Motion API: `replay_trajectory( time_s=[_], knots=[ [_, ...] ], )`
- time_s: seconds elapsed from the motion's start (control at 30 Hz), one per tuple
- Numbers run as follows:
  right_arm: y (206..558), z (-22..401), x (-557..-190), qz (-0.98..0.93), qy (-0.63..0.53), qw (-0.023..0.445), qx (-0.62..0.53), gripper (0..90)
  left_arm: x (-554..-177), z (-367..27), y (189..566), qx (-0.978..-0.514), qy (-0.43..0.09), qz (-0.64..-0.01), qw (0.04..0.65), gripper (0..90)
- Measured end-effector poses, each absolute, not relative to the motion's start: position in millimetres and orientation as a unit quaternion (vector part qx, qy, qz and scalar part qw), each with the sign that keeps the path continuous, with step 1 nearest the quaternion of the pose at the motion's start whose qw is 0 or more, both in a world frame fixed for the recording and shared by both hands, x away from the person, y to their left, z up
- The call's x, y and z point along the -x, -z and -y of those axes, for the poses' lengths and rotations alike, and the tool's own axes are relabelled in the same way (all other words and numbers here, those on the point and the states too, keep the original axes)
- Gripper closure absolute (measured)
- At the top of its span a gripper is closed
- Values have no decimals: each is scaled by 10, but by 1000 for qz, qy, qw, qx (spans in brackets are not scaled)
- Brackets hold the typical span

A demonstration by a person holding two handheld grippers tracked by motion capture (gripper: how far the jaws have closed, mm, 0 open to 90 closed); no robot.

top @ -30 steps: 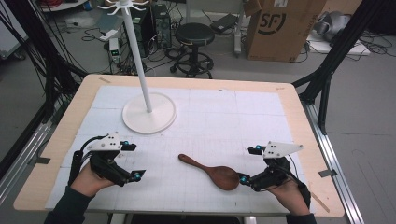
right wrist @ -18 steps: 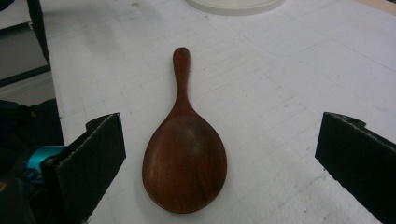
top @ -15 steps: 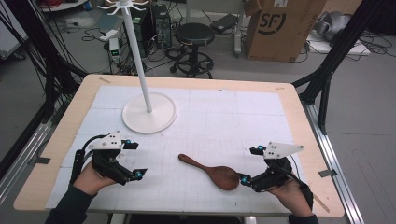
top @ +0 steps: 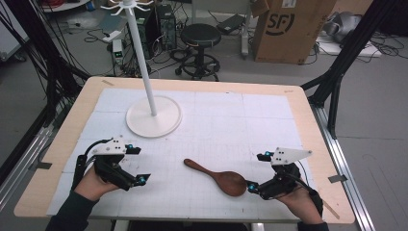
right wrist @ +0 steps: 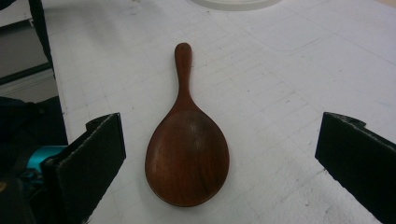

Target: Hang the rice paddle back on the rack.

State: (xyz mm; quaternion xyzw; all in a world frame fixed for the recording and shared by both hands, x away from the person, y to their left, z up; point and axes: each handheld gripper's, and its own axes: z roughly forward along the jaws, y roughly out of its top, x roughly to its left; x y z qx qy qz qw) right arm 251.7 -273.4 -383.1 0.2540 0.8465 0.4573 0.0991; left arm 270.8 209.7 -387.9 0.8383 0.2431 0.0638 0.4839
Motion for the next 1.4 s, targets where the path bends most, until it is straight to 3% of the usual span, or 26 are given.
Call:
replay_trajectory(
  time_s=[0.8, 1.4],
  knots=[
    [3780, 2658, -2504, -905, -339, 82, -244, 4, -2701, -2119, 3896, -842, -62, -245, 477, 16],
    [3740, 2093, -2687, -948, -250, 48, -193, 4, -2694, -2129, 3895, -844, -61, -244, 473, 16]
  ],
)
